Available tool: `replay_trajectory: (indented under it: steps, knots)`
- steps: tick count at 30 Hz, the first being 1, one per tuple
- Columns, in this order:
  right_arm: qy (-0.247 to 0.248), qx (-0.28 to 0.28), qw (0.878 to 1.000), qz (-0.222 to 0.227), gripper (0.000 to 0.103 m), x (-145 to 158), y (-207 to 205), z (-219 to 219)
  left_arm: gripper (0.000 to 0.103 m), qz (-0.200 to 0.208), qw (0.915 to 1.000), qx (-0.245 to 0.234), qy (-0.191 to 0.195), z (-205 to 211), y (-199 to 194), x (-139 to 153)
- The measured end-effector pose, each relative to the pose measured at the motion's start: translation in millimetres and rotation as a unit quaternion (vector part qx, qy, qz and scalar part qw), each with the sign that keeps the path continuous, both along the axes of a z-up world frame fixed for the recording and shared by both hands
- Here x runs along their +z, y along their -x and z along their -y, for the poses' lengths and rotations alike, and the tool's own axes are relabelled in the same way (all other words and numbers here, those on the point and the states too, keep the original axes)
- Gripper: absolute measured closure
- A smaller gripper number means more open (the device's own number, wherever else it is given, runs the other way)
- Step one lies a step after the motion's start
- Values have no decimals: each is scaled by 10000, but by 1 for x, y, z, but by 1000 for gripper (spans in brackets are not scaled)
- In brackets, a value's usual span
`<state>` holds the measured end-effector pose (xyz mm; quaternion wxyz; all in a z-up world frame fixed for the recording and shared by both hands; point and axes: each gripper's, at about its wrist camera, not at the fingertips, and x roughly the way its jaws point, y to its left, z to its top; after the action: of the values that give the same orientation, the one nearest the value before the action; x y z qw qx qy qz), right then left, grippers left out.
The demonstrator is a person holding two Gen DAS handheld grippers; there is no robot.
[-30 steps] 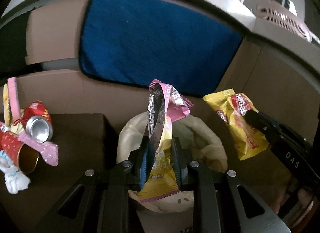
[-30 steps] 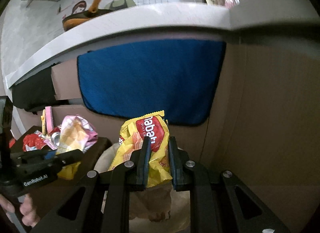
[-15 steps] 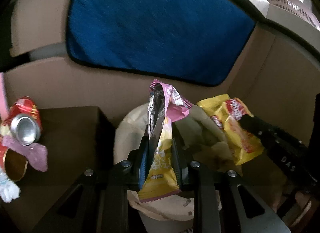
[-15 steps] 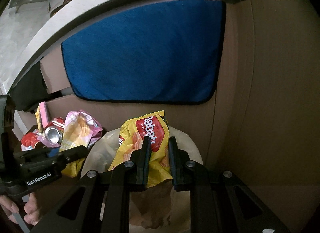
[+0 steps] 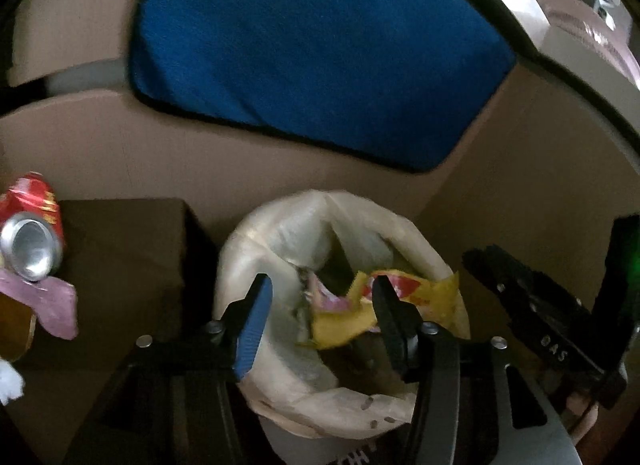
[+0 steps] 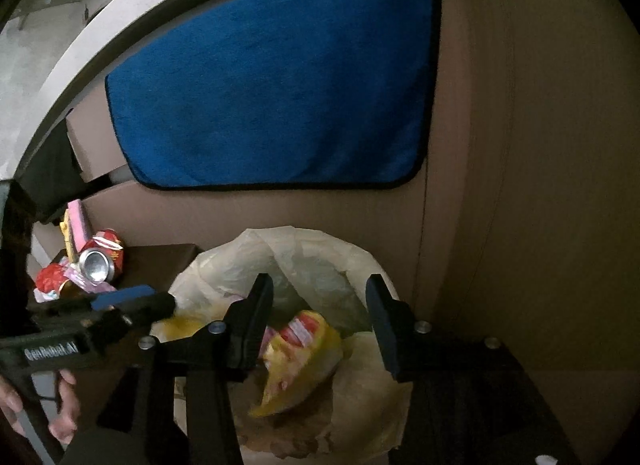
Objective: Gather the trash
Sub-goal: 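Carry both bags over the bin and open both tools to drop them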
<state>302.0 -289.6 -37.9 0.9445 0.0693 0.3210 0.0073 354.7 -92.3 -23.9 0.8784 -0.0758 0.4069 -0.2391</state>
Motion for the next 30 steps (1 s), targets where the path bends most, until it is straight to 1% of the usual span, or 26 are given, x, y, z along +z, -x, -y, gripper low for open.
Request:
replay_trajectory:
  steps: [3, 6, 10, 13, 18, 19, 22, 26, 28, 30]
  knots:
    - [84, -52, 9999, 39, 57, 2, 4, -1, 49, 118, 9996, 245, -89, -23, 2, 9]
    - [127, -133, 9998, 116, 57, 7, 9, -2, 49, 201, 9979, 588, -157, -53, 8, 17]
    - [-4, -114, 9996, 262, 57, 17, 15, -6, 49, 530, 9905, 1224, -338, -115, 28, 29]
    - [-61, 6, 9993, 375, 57, 26, 18, -20, 49, 622, 9829, 1702, -335, -166, 41, 34]
    - [-160, 322, 9980, 519, 57, 37, 17, -57, 49, 691, 9729, 2189, -263, -248, 67, 39]
    - [-169, 380, 9977, 526, 57, 37, 17, -64, 49, 686, 9721, 2231, -247, -257, 71, 38]
    - [-109, 638, 9964, 551, 57, 40, 17, -95, 49, 531, 9691, 2410, -62, -291, 79, 26]
    - [17, 963, 9941, 499, 57, 38, 11, -137, 49, 238, 9658, 2565, 285, -322, 81, 6]
    - [75, 1061, 9932, 463, 57, 36, 7, -151, 49, 63, 9646, 2581, 533, -326, 79, -2]
    - [159, 1128, 9925, 445, 57, 33, 2, -165, 49, -32, 9653, 2506, 727, -324, 74, -4]
